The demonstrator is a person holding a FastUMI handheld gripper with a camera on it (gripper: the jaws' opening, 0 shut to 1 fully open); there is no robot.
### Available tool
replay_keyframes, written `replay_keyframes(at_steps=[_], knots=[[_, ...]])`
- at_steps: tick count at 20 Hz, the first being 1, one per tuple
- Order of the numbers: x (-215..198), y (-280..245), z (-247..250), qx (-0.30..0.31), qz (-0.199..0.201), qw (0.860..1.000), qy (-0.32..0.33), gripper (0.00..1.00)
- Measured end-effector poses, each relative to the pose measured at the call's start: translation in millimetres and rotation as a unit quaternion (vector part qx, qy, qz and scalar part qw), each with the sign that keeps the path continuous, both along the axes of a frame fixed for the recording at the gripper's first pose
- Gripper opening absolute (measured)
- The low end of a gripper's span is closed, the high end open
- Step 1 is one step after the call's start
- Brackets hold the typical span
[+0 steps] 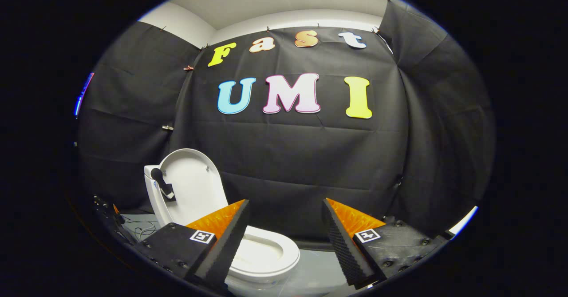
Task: Open the toilet lid.
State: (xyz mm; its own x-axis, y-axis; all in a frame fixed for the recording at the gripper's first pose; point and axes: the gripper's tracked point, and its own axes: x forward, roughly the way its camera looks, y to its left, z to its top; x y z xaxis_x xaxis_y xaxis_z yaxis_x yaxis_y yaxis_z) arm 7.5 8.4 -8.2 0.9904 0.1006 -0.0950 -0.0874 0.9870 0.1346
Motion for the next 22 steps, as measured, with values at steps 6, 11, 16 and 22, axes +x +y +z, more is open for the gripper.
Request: replay_keyframes(at_steps=[6, 11, 16, 22], knots=[[1.9, -0.4, 6.8, -0.011, 0.012, 1.0, -0.01, 0.99], [1.4, 1.2, 8.9, -0.011, 0.019, 1.0, -0.007, 0.99], [0.7, 11.6, 7.6, -0.019, 0.033, 0.999, -0.007, 0.99], [1.6, 10.9, 7.9, -0.024, 0.032, 0.999, -0.007, 0.99]])
